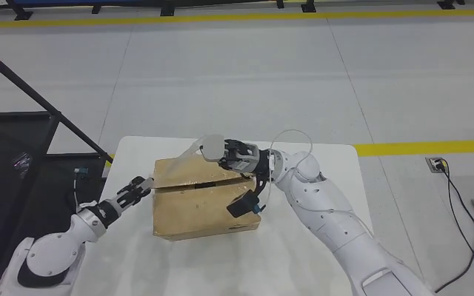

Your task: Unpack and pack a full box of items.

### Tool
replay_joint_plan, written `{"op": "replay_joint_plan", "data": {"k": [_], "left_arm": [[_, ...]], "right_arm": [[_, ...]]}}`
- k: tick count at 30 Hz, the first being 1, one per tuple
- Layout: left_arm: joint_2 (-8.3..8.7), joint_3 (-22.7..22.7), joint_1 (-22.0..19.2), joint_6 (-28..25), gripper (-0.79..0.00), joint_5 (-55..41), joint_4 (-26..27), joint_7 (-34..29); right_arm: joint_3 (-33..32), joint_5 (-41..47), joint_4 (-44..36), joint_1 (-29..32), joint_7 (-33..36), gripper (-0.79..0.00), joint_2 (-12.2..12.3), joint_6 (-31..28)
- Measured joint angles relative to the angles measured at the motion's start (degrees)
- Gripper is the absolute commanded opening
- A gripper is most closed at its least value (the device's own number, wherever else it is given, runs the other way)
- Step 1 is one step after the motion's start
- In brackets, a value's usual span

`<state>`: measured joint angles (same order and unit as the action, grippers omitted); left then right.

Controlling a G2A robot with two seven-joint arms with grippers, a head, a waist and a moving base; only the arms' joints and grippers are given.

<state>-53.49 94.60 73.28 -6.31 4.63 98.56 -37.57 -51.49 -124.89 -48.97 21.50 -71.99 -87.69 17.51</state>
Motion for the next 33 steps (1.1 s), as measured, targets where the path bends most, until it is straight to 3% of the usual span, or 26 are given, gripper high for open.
{"op": "replay_joint_plan", "data": {"k": [12, 20, 22, 25, 33], "left_arm": [[0.23, 5.4, 1.2, -0.9, -0.440, -15.1, -2.7, -6.9], [0.52, 7.5, 3.1, -2.7, -0.514, -17.0, -2.8, -9.7], [0.48, 7.5, 3.7, -2.7, -0.588, -17.1, -2.6, -8.8], [0.34, 7.3, 4.6, -2.9, -0.785, -17.6, -2.0, -7.3], [0.02, 6.0, 6.5, -3.1, -0.785, -16.4, -0.3, -3.7]], "right_arm": [[-0.3, -2.7, -4.2, 1.0, 0.8, -0.785, 0.6, -0.5], [-0.3, -2.1, -4.8, 0.7, 0.2, -0.785, 0.6, -1.6], [-0.1, -2.9, -4.1, 0.2, 1.5, -0.785, 0.5, -1.6], [0.3, -3.9, -3.0, -0.5, 3.3, -0.785, 0.4, -1.6], [1.5, -5.4, 0.5, -1.7, 5.7, -0.785, 0.0, -2.5]]}}
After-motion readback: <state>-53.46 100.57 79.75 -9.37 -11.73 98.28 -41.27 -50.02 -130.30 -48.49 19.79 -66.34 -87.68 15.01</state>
